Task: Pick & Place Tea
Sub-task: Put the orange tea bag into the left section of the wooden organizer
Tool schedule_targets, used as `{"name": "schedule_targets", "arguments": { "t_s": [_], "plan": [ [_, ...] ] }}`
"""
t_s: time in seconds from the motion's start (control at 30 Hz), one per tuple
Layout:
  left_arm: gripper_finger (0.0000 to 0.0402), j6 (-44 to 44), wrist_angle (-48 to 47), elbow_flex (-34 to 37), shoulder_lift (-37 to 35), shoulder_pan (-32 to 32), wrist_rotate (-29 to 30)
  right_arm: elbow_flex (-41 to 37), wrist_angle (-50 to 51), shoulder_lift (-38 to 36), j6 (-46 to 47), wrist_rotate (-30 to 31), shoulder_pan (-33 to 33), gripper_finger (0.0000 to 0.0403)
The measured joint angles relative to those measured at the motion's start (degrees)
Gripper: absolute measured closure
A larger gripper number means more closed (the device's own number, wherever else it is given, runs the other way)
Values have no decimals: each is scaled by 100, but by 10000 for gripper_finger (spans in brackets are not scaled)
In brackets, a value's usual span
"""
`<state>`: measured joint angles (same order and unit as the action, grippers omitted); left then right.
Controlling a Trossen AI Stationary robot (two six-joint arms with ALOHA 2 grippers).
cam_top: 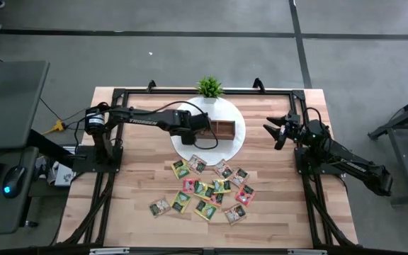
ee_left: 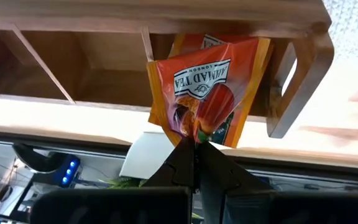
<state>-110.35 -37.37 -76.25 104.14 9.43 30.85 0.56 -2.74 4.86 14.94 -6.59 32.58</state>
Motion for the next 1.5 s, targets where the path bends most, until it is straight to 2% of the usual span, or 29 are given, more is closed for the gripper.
{"name": "schedule_targets", "arguments": {
  "t_s": [0.17, 0.6, 1.07, 1.17, 1.5],
  "plan": [
    [401, -43, 16, 0, 0, 0, -151, 0, 0, 0, 0, -1, 0, 194],
    [400, -129, -53, 2, 0, 236, 115, 2, -1, -2, 0, -1, 0, 194],
    [397, -49, -45, 2, 0, 234, -155, 2, -2, -2, 0, 0, -1, 194],
    [376, -4, -45, 2, 0, 262, -152, 2, -2, -2, 0, -1, -1, 194],
    [267, 114, 3, 2, 2, 299, 164, 1, -2, -2, 0, -1, 0, 194]
  ]
}}
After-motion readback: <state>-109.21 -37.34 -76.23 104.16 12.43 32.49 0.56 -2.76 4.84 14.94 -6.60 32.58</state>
